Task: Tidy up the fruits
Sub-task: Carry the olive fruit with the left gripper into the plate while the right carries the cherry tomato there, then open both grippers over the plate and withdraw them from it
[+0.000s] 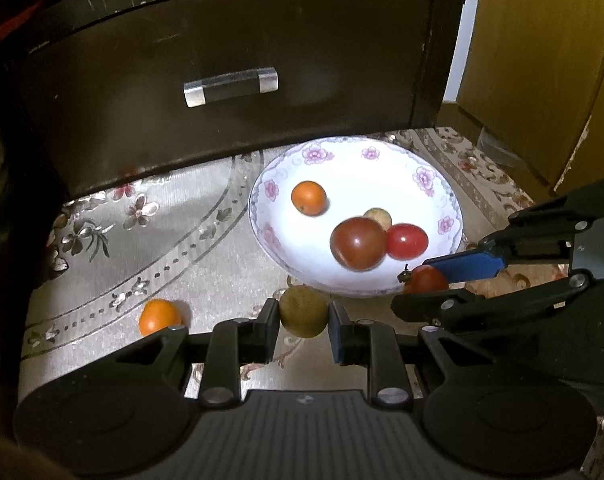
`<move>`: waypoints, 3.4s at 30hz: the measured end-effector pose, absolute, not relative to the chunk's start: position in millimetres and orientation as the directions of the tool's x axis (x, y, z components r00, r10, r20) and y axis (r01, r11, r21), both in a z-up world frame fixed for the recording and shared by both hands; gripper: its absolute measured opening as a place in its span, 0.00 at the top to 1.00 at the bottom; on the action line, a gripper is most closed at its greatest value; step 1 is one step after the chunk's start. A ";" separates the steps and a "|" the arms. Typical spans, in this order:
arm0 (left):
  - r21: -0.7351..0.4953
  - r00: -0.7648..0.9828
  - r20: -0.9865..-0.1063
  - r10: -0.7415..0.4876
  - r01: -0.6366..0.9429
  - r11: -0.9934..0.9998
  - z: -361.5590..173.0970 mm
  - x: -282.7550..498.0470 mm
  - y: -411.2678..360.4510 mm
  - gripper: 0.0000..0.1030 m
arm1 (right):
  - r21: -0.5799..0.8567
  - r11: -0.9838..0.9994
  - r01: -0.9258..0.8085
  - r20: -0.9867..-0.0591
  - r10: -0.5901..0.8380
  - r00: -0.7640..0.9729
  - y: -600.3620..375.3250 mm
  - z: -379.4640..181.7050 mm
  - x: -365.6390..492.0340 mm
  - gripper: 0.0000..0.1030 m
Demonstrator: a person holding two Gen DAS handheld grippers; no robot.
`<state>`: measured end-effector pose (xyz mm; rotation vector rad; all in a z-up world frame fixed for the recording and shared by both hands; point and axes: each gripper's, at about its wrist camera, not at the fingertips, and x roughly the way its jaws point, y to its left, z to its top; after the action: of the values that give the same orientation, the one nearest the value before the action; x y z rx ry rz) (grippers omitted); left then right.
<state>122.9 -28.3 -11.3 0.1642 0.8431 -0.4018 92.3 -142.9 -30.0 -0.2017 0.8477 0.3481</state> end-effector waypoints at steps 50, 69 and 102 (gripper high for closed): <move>-0.153 0.594 -0.744 -0.307 0.295 0.943 -24.2 194.5 -37.9 0.69 | -0.082 0.959 -0.272 -0.663 0.152 0.733 -166.4 -30.6 152.9 0.73; -0.142 0.614 -0.729 -0.303 0.298 0.944 -15.0 186.3 -40.5 0.60 | -0.064 0.974 -0.219 -0.657 0.124 0.744 -175.1 -25.4 153.3 0.67; -0.072 0.687 -0.688 -0.234 0.256 0.964 21.7 94.8 -0.4 0.54 | -0.073 0.950 -0.304 -0.615 0.197 0.764 -144.1 2.2 91.3 0.66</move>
<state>94.8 -0.4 21.7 0.0302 0.7660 -0.2740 91.3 -144.1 2.2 -0.1720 0.6469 0.2739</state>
